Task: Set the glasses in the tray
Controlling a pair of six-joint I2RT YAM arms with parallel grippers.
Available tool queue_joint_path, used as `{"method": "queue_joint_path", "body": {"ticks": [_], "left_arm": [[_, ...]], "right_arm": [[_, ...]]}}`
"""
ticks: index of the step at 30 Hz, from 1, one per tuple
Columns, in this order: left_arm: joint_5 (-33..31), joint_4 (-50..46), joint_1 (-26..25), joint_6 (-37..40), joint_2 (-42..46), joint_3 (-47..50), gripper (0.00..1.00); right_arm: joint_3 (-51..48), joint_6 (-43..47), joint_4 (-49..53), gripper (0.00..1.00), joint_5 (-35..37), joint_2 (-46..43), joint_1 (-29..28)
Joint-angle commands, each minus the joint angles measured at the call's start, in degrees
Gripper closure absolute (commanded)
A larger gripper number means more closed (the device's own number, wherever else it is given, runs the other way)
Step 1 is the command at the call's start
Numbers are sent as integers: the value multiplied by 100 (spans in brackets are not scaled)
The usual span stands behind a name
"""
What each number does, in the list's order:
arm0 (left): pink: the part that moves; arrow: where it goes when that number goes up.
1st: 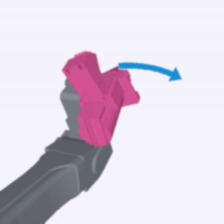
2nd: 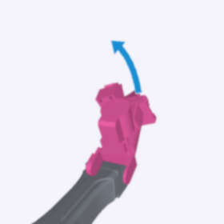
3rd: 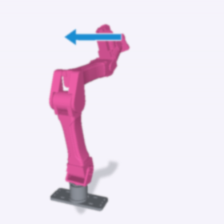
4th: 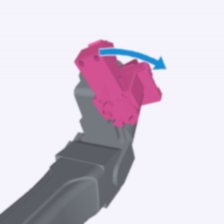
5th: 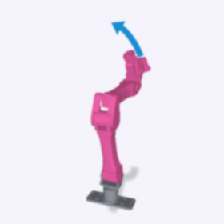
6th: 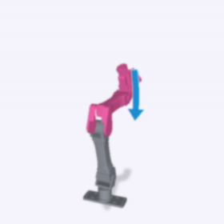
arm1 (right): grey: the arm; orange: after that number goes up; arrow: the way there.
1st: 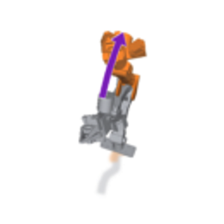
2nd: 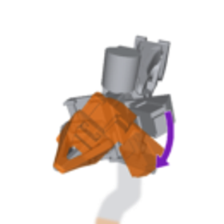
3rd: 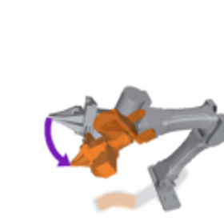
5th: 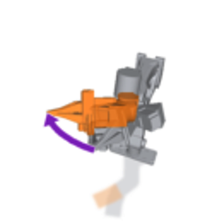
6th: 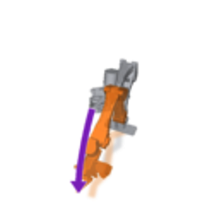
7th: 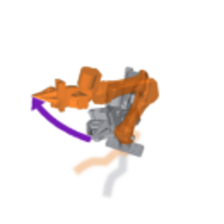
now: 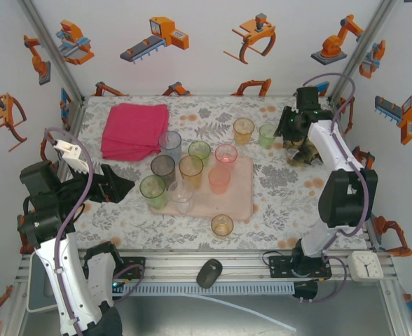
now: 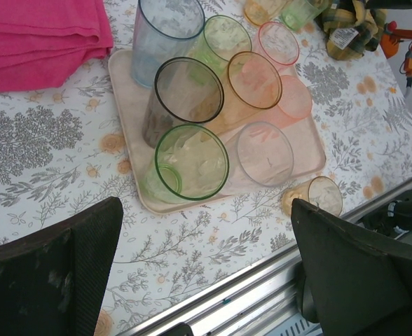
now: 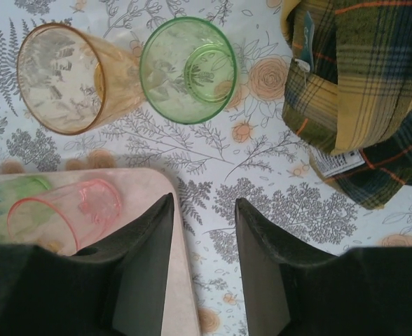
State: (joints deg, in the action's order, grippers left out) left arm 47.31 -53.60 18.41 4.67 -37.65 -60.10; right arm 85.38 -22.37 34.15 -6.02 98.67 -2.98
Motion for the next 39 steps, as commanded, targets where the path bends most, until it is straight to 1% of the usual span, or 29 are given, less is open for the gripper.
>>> {"method": "queue_joint_path", "body": {"ticks": [1,6,21,28,34,39], "left_arm": [[199,-24,28,-2,-12,-99,3],[210,-19,24,-12,72,-72,3],[165,-75,22,-37,187,-90,3],[156,-63,23,-57,107,-90,3],[129,-31,22,-37,180,35,3],[156,9,24,-59,119,9,3]], "right_arm": [[644,189,-35,61,-67,257,81],[1008,235,39,61,22,716,172],[1424,378,-19,62,242,1663,175],[1640,376,60,63,206,2040,175],[1776,543,232,67,429,2213,175],[1848,615,332,69,453,2255,173]]}}
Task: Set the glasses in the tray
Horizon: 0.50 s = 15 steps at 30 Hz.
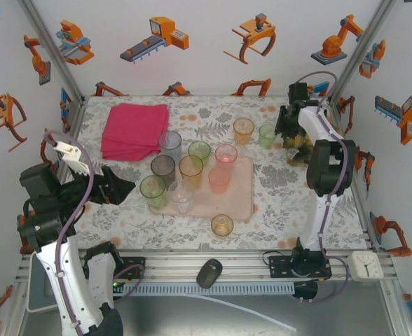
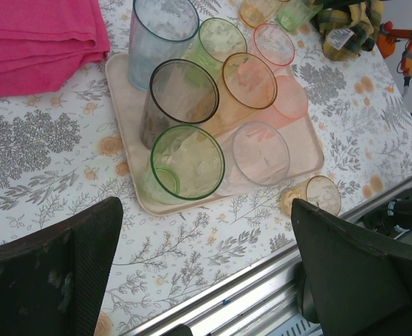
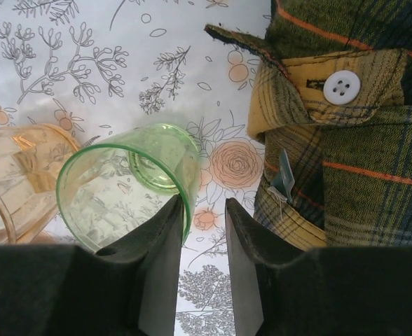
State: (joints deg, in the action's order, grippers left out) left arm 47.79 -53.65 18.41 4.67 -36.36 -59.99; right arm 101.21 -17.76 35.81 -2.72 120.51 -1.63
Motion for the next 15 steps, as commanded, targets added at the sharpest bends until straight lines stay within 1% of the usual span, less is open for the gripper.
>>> {"method": "queue_joint_path", "body": {"ticks": [1,5,9,15], "left_arm": [[109,20,23,-54,-7,-19,3],[136,14,23,-71,-15,-36,3],[134,21,30,-79,-11,-26,3],[131,46,29,-74,31,16,3]], "right_arm": [[308,152,202,69,110,107,40],[381,150,249,72,88,169,39],[382,150,262,79,48,183,40],[357,165,314,83,43,232,31]]}}
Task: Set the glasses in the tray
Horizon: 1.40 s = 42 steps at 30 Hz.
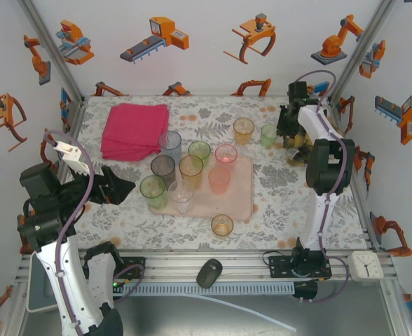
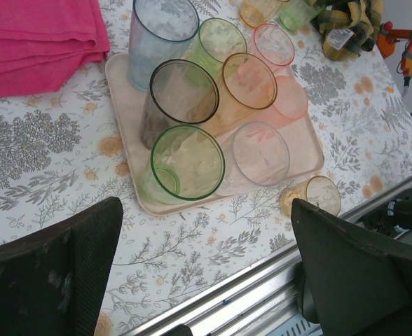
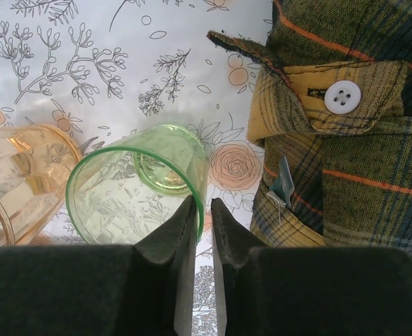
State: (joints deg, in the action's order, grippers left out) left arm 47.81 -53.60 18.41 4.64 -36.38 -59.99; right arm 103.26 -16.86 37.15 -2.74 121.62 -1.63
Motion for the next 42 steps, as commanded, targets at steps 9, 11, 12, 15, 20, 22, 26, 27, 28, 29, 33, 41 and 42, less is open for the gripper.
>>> {"method": "queue_joint_path", "body": {"ticks": [9,11,12,15,20,22,26,27,28,29,33,41,42], "left_arm": [[116,52,22,-51,54,31,3],[114,60,22,-50,84,40,3],[114,60,26,-51,92,40,3],[123,59,24,-44,109,35,3],[147,94,22,-62,188,61,3],[141,88,22,-53,202,58,3],[168,95,24,-78,180,32,3],[171,91,22,-92,175,23,3],[171,87,22,-87,184,26,3],[167,88,27,-103,193,24,3],[161,75,22,-89,193,14,3],[165,69,22,-82,165,8,3],[163,61,22,-76,165,11,3]], "right_arm": [[155,-10,224,92,16,69,-13],[142,-42,224,94,38,70,-29],[148,-52,231,94,12,65,-23],[146,-54,267,95,-1,16,-28],[132,-44,311,98,81,-163,-52],[165,-35,337,99,72,-213,-51],[254,-27,404,99,15,-224,-61],[264,-17,402,100,4,-223,-57],[265,-8,407,100,-7,-230,-65],[271,2,406,100,-14,-229,-66],[282,20,415,100,1,-288,-87],[282,108,434,100,142,-477,-177],[274,113,426,100,136,-494,-180]]}}
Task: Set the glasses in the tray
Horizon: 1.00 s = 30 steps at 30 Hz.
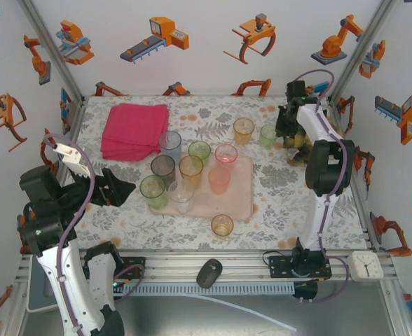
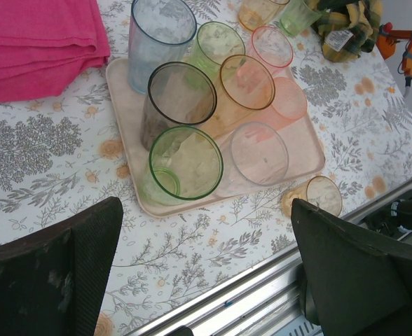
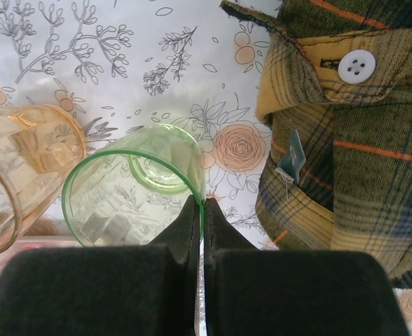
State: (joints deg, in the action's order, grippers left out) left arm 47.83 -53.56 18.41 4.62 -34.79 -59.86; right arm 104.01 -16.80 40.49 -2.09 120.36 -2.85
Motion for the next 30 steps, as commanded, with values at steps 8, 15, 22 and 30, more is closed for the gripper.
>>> {"method": "queue_joint_path", "body": {"ticks": [8,15,22,30], "left_arm": [[157,56,22,-55,33,25,3],[165,60,24,-32,40,-9,3],[235,54,27,-5,24,-23,3],[253,38,23,6,51,-29,3]], "right_arm": [[132,72,171,100,67,-559,-88],[-670,-78,-146,100,103,-1202,-153],[-1135,-41,-87,100,249,-1877,-326],[-1892,22,13,100,458,-3022,-766]]}}
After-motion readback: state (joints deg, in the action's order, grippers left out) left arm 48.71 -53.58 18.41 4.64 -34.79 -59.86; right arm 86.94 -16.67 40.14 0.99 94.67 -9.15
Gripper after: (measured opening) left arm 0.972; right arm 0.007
